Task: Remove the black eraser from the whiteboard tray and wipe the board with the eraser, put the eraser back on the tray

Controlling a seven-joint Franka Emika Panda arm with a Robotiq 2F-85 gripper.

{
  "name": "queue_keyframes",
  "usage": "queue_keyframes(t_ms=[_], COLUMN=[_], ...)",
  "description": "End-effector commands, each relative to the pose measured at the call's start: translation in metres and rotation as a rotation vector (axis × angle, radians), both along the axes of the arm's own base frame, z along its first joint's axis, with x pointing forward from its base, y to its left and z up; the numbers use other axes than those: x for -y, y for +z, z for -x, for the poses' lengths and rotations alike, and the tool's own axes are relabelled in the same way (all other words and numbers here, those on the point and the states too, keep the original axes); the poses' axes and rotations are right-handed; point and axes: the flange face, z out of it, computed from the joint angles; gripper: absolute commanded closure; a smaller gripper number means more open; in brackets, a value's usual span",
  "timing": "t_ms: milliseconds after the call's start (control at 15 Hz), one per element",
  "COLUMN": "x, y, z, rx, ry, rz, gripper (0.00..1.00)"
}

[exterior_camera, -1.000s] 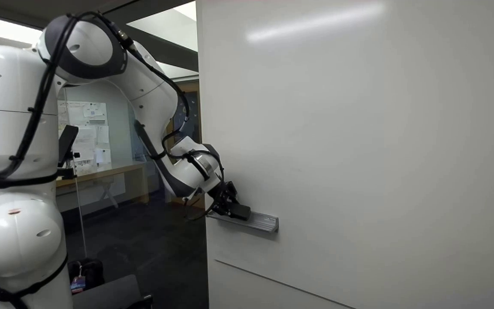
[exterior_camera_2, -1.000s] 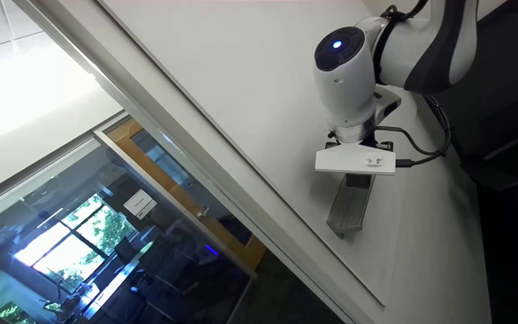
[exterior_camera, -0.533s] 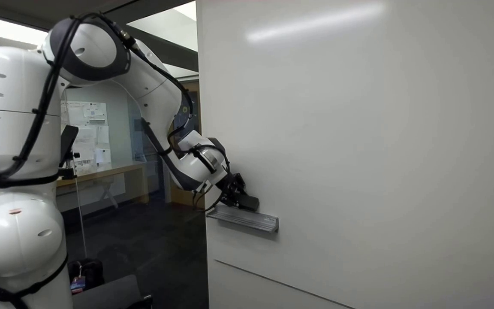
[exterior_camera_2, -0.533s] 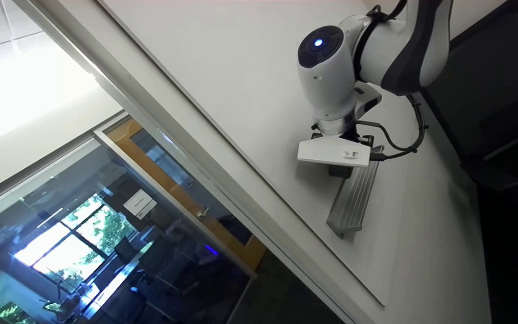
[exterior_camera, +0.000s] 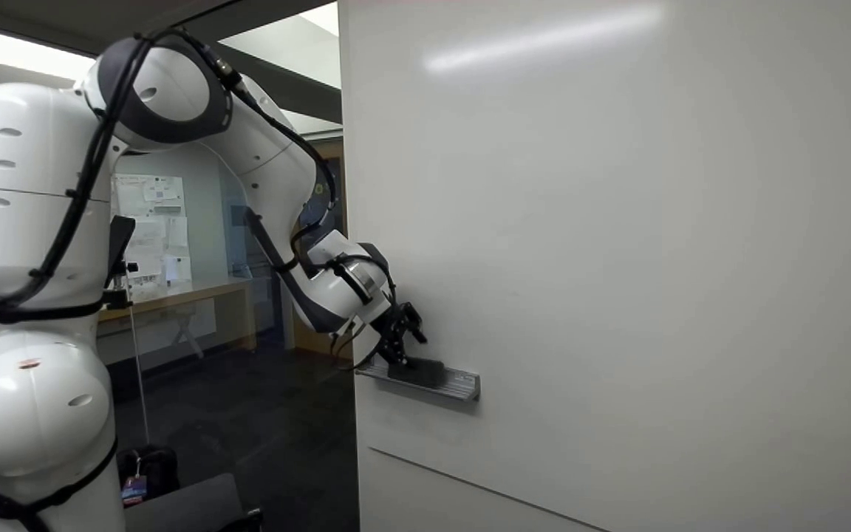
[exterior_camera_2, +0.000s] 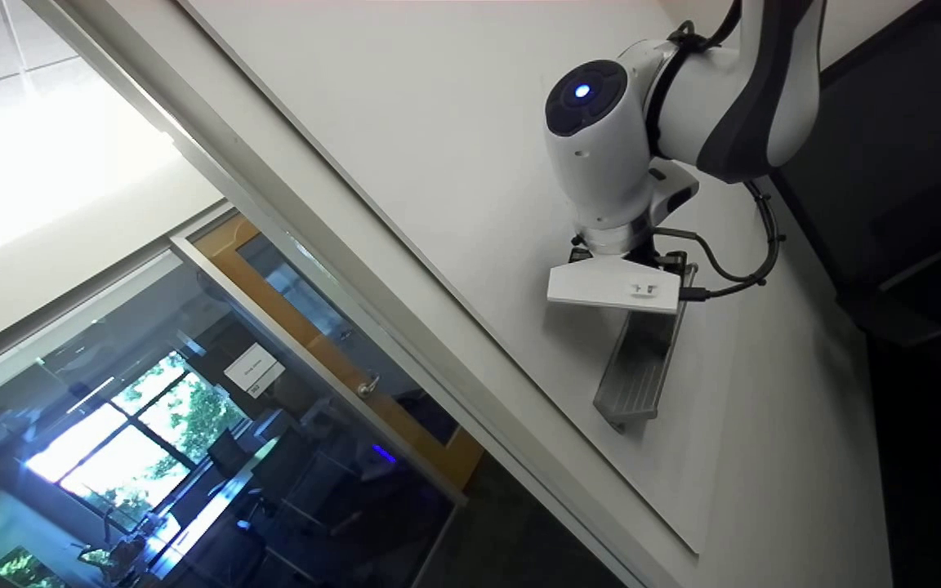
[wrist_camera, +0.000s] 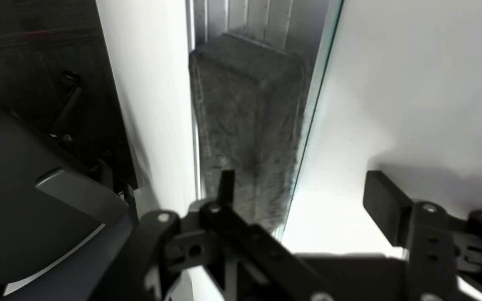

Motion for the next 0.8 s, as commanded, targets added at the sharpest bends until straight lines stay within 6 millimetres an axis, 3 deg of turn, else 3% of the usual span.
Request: queue_keyframes(t_ms=[0, 400, 733], x=[0.001, 0.019, 0.045], y=[0.004, 0.022, 0.025], z=[-0.003, 0.009, 0.042], rx=[0.013, 0.038, -0.072], ry=[-0.011, -0.017, 0.03], rz=[0.022, 0.017, 0.063], gripper=[0.0, 0.0, 0.0])
